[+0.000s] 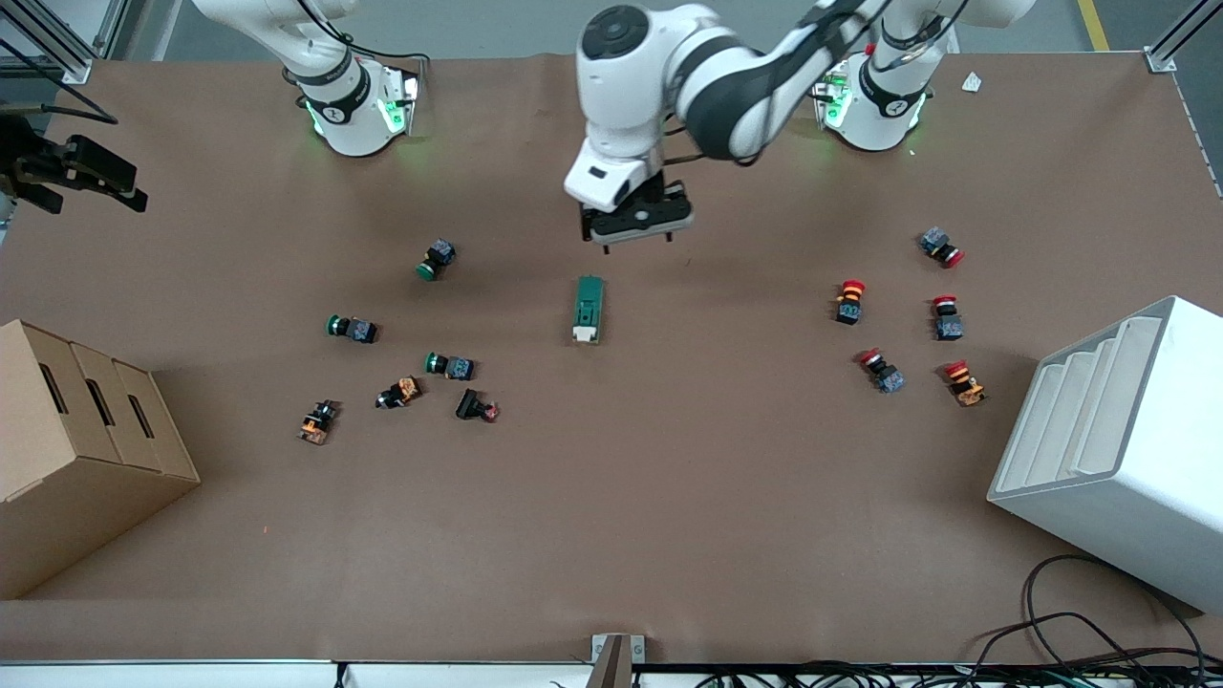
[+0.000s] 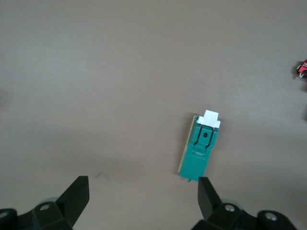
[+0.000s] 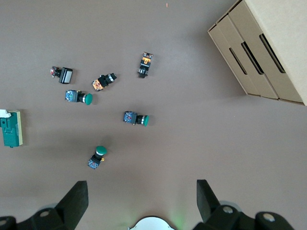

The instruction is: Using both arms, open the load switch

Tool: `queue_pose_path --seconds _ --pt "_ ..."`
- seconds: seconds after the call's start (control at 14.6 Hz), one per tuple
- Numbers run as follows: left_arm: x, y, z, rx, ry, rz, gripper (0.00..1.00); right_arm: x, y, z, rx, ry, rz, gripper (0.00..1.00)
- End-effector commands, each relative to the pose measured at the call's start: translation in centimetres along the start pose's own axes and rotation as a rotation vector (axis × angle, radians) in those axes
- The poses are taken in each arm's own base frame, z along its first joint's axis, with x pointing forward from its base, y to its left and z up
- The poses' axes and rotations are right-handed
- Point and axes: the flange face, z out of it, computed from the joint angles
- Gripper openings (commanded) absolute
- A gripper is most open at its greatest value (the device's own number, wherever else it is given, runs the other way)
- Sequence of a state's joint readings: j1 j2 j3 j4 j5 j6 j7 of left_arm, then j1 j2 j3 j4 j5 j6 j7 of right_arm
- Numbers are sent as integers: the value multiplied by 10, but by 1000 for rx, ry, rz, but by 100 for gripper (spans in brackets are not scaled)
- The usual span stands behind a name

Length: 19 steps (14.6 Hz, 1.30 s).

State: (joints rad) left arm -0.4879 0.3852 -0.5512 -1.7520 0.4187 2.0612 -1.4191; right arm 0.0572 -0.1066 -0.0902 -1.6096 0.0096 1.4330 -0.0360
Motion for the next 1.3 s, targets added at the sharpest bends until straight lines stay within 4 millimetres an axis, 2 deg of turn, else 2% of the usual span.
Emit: queue_pose_path --seconds 0.0,0.07,0.2,0.34,0.41,0.55,0.68,0.82,1.02,1.09,1.23 --pt "-27 23 35 15 90 -69 100 -3 -4 -8 7 21 -6 100" --pt "-43 31 48 20 130 -84 100 5 -4 -4 7 12 0 100" --pt "-65 42 78 4 200 -79 100 22 -4 19 4 -37 -1 100" --pt "-87 51 105 -21 262 -82 100 29 -2 25 3 -31 -3 100" --pt "-101 54 116 -37 317 -61 99 42 -2 43 -1 -61 -1 100" --pt "-110 57 143 -70 415 -58 98 58 2 71 -28 -113 1 100" --pt "-122 58 162 -107 489 -59 98 65 -6 82 -92 -122 -10 100" --pt "-134 55 185 -120 579 -35 98 75 -23 103 -95 -126 15 100" --pt "-133 50 216 -120 705 39 98 93 -61 145 -58 -185 221 100" --pt "-136 48 226 -109 741 64 98 98 -87 163 -80 -206 277 100" --pt "-140 50 232 -106 762 84 99 110 -138 195 -124 -210 394 100"
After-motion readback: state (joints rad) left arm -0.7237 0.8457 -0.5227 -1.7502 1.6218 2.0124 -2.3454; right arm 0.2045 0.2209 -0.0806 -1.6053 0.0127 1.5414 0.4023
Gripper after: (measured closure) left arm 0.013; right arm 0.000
